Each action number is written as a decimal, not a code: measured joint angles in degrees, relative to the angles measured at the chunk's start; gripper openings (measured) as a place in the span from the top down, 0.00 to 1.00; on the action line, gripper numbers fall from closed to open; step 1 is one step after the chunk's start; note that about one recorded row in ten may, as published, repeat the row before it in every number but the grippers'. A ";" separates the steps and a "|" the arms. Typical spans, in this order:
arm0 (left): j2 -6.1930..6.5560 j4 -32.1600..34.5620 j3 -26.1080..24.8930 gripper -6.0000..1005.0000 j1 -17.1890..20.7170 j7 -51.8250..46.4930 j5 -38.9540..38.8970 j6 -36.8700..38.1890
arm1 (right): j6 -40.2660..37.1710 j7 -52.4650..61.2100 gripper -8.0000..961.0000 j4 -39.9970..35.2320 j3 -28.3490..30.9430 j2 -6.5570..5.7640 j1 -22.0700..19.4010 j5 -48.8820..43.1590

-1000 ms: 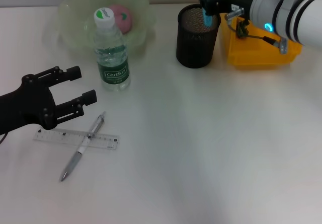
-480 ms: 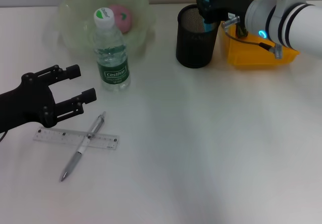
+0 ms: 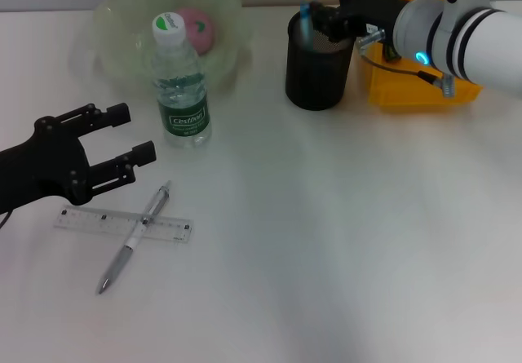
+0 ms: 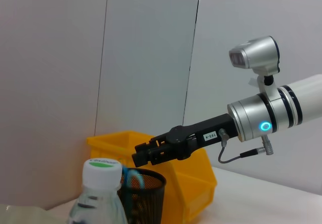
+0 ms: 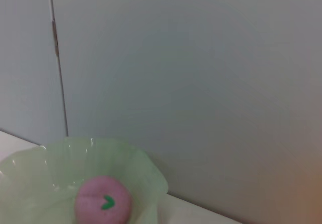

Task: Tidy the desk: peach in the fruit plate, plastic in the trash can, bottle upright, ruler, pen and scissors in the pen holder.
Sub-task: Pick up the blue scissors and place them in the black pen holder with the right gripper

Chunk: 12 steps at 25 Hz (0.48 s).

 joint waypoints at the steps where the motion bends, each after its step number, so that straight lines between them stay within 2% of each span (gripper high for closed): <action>1: 0.00 0.00 0.00 0.35 0.00 0.00 0.00 0.00 | 0.00 0.00 0.65 0.00 0.00 0.00 0.00 0.00; 3: 0.05 0.00 0.00 0.35 0.09 0.00 -0.01 0.00 | -0.06 -0.05 0.65 -0.09 -0.05 0.01 -0.07 -0.10; 8: 0.10 0.00 0.00 0.35 0.12 0.00 -0.04 0.01 | -0.07 -0.74 0.47 -1.37 -0.38 0.07 -1.15 -0.16; 12: 0.10 0.00 0.00 0.35 0.14 0.00 -0.07 0.02 | 0.55 -0.92 0.46 -4.71 -1.23 0.02 -3.52 -0.09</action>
